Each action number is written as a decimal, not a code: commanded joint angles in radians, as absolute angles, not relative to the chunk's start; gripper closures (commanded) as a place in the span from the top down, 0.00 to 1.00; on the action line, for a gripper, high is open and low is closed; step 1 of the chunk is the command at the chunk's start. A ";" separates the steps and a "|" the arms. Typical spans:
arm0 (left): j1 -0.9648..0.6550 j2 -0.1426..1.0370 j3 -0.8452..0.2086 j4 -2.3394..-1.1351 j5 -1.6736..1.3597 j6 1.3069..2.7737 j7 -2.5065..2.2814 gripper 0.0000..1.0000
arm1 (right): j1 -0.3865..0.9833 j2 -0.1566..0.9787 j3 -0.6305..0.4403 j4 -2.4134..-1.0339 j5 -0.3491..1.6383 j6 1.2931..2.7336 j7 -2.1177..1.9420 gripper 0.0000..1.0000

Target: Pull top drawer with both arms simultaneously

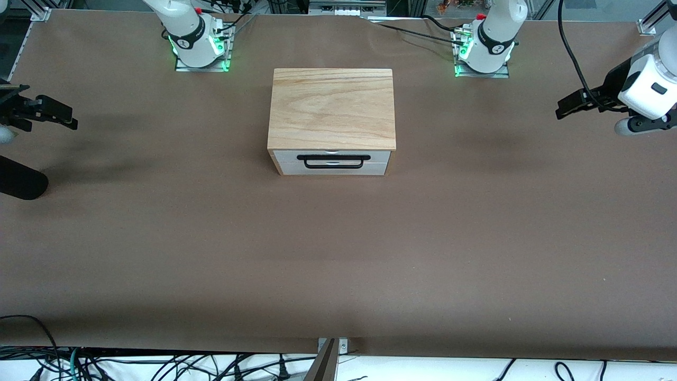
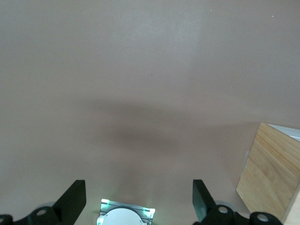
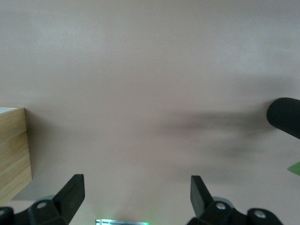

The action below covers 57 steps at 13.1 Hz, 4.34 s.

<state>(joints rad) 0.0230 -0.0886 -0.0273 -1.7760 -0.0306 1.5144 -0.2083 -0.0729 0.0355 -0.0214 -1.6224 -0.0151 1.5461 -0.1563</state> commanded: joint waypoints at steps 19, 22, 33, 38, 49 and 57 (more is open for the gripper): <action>0.034 0.178 -0.043 -2.146 -0.723 2.060 0.272 1.00 | -0.075 0.458 -0.015 -1.867 1.085 1.644 -0.595 0.95; 0.000 0.265 -0.043 -2.145 -0.981 2.051 0.524 1.00 | -0.037 0.505 -0.012 -1.904 1.241 1.684 -0.698 0.95; -0.158 0.460 -0.043 -2.086 -1.693 1.804 1.161 1.00 | 0.213 0.580 -0.012 -1.898 1.508 1.724 -0.847 0.85; -0.236 0.572 -0.043 -2.043 -1.832 1.786 1.305 1.00 | 0.253 0.610 -0.012 -1.898 1.566 1.720 -0.877 0.85; -0.339 0.680 -0.066 -1.996 -1.980 1.793 1.296 0.90 | 0.331 0.660 0.002 -1.899 1.644 1.715 -0.988 0.61; -0.339 0.666 -0.083 -2.011 -1.983 1.793 1.285 0.51 | 0.350 0.673 0.005 -1.899 1.669 1.713 -1.035 0.00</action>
